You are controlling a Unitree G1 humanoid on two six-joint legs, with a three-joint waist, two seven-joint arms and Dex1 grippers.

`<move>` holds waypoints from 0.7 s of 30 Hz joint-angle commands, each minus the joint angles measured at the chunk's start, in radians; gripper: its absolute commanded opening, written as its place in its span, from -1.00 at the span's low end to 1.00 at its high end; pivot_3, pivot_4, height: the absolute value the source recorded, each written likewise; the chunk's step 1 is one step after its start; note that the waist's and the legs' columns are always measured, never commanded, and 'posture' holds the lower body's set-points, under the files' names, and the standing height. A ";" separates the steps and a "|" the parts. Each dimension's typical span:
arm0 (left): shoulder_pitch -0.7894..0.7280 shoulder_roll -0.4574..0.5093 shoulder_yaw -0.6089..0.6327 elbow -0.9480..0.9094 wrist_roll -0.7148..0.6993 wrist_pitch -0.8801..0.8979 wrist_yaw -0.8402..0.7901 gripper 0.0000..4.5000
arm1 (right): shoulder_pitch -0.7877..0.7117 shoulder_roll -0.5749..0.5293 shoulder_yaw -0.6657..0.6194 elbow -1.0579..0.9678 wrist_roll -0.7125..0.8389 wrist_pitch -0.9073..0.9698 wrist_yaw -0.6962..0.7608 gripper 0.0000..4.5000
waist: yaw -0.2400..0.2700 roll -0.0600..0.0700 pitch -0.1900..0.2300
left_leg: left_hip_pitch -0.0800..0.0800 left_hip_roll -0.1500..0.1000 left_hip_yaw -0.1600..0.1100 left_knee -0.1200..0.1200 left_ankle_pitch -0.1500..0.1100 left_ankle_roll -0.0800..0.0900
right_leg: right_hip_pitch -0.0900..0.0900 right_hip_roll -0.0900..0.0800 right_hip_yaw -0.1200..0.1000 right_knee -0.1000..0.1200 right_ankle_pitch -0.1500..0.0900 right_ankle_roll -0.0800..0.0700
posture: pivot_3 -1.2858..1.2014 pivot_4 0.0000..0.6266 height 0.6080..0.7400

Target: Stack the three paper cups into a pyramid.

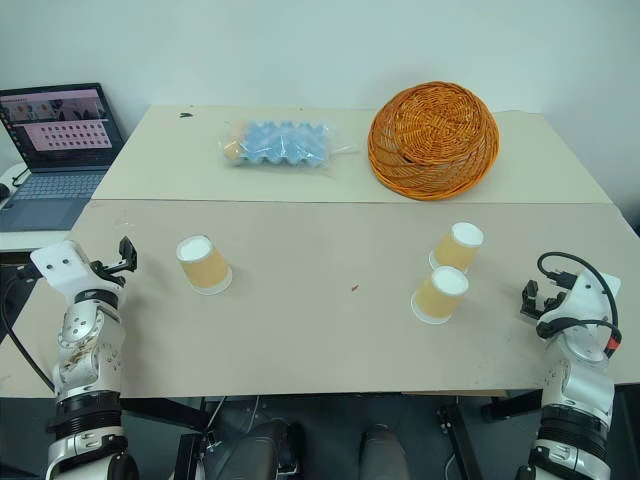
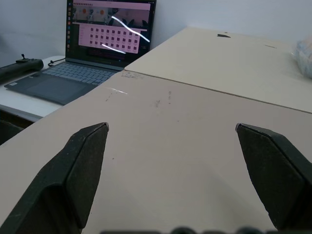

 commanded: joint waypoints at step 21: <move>0.019 0.460 -0.328 -0.851 -0.758 0.662 -0.678 0.98 | 0.064 -0.072 -0.037 -0.046 0.008 -0.066 0.075 1.00 | -0.011 0.010 -0.002 | 0.003 -0.001 0.002 -0.012 0.011 -0.002 | 0.003 0.004 0.001 -0.008 -0.002 -0.001 | 0.03 -0.52 0.79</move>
